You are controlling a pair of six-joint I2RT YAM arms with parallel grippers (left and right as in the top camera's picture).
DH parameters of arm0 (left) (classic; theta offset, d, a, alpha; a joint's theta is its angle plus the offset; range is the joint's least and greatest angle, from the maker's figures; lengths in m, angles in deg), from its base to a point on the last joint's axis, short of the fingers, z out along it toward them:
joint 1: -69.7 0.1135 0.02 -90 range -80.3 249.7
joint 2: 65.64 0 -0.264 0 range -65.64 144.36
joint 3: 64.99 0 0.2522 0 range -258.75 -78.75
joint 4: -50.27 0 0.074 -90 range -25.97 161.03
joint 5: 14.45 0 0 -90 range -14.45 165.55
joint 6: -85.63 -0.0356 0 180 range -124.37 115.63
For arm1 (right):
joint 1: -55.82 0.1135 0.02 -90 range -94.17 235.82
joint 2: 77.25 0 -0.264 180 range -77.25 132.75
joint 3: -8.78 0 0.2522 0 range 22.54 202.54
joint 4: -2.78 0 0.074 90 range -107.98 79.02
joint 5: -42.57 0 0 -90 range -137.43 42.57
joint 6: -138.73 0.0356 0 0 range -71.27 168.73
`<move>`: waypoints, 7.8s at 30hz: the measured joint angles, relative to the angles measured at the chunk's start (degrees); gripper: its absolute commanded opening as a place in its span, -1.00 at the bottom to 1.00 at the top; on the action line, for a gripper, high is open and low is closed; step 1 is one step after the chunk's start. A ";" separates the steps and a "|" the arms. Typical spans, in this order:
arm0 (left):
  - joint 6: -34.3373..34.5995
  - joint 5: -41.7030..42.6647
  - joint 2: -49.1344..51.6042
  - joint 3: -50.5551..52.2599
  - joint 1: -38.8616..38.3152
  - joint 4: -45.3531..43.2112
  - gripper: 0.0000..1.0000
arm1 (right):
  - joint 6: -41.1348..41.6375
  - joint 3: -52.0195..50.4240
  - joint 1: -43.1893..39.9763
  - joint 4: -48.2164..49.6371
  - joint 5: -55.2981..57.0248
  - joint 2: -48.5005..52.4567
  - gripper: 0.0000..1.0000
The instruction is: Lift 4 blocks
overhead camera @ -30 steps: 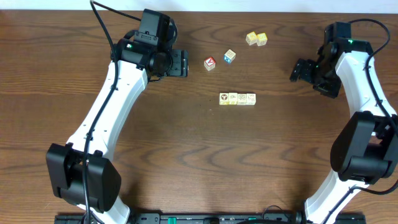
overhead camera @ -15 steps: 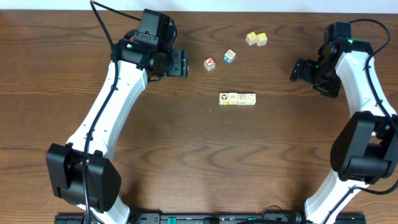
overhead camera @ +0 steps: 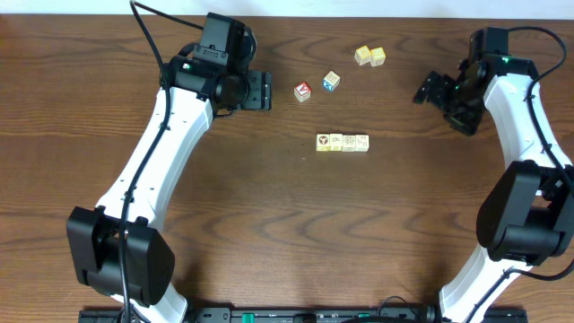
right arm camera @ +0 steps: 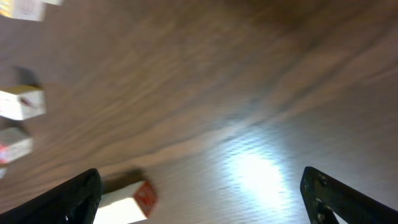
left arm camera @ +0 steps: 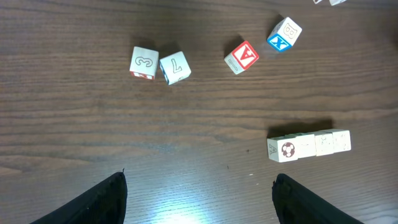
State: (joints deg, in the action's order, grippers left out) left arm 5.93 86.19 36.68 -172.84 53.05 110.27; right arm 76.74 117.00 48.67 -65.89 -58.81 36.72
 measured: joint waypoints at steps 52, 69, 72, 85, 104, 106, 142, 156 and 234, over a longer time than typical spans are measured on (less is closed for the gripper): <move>16.59 7.32 0.00 0.00 18.10 4.68 -0.86 | -15.98 -5.29 -12.37 1.90 -11.58 0.00 -0.97; 12.22 20.09 11.74 0.00 17.35 4.74 -0.86 | -19.98 -12.26 -13.84 6.10 -21.24 0.00 -0.97; 10.05 22.32 12.35 0.00 16.57 4.76 -0.86 | -20.04 -15.65 -13.84 9.53 -22.67 0.00 -0.98; 6.14 25.03 12.44 0.00 10.05 4.74 -0.86 | -20.17 -21.24 -10.14 20.50 -29.07 0.00 -0.98; 6.12 23.28 16.11 0.00 0.98 6.12 -0.85 | -15.98 -21.35 0.11 28.30 -26.03 0.02 -0.98; 6.12 23.19 16.33 0.00 0.22 6.10 -0.86 | -14.99 -21.35 0.68 28.41 -25.40 0.09 -0.98; 6.12 17.75 22.93 0.00 -2.75 -6.95 -0.85 | -13.53 -22.86 1.16 24.96 -23.76 0.74 -0.98; 7.91 13.33 22.93 0.00 -4.07 -7.15 -0.85 | -14.21 -22.86 5.22 23.80 -23.30 0.74 -0.98; 9.38 16.46 25.22 0.00 -9.35 -9.25 -0.85 | -13.73 -23.69 6.95 23.08 -21.62 0.74 -0.98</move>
State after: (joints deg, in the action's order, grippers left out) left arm 15.31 102.64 61.91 -172.84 43.70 101.03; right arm 63.01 93.30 55.62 -42.81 -80.42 37.47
